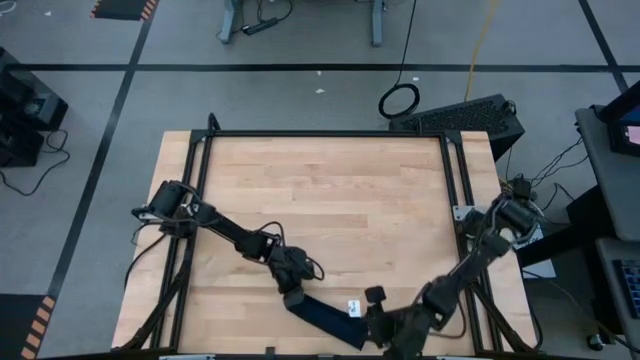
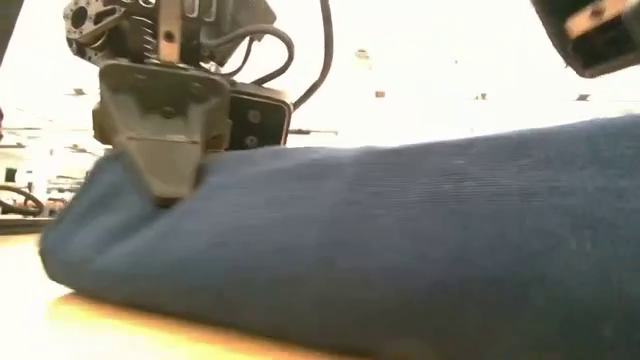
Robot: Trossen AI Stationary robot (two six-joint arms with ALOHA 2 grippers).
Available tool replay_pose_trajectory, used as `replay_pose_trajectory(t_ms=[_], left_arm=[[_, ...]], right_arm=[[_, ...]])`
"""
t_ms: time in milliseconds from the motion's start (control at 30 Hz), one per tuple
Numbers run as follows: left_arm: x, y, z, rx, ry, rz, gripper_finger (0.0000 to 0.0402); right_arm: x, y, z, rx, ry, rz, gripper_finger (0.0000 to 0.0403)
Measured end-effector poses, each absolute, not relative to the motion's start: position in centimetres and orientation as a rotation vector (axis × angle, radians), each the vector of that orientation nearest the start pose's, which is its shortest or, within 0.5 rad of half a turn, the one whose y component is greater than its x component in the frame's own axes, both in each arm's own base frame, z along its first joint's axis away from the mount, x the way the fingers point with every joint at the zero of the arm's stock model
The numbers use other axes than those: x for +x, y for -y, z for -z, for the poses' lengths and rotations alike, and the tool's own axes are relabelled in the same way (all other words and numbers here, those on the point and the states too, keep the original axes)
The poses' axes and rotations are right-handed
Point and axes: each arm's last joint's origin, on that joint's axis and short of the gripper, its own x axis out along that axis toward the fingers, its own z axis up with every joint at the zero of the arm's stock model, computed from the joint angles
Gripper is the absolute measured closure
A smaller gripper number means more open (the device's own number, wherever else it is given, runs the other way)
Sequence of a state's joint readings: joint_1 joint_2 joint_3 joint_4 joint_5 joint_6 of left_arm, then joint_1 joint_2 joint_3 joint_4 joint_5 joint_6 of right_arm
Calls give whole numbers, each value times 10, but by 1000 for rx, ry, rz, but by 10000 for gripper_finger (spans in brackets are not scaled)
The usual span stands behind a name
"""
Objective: Roll towel into tight, uniform cylinder
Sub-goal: Roll the blue cloth napkin
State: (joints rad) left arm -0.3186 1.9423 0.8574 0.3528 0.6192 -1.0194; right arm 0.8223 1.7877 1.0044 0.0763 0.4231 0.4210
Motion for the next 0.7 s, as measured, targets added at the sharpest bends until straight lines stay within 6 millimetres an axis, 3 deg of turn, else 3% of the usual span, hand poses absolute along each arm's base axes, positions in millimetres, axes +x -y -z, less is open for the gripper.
replay_pose_trajectory(t_ms=[133, 267, 467, 700], left_arm=[[331, 121, -100, -1022, -1120, 386, 393], [332, 119, -100, -1048, -1117, 357, 393], [332, 118, -99, -1050, -1117, 347, 393], [332, 118, -99, -1049, -1117, 348, 393]], right_arm=[[259, -285, -163, -120, -571, -208, 233], [264, -299, -152, -162, -532, -103, 221], [273, -302, -124, -91, -476, 119, 247], [275, -303, -88, 50, -472, 210, 279]])
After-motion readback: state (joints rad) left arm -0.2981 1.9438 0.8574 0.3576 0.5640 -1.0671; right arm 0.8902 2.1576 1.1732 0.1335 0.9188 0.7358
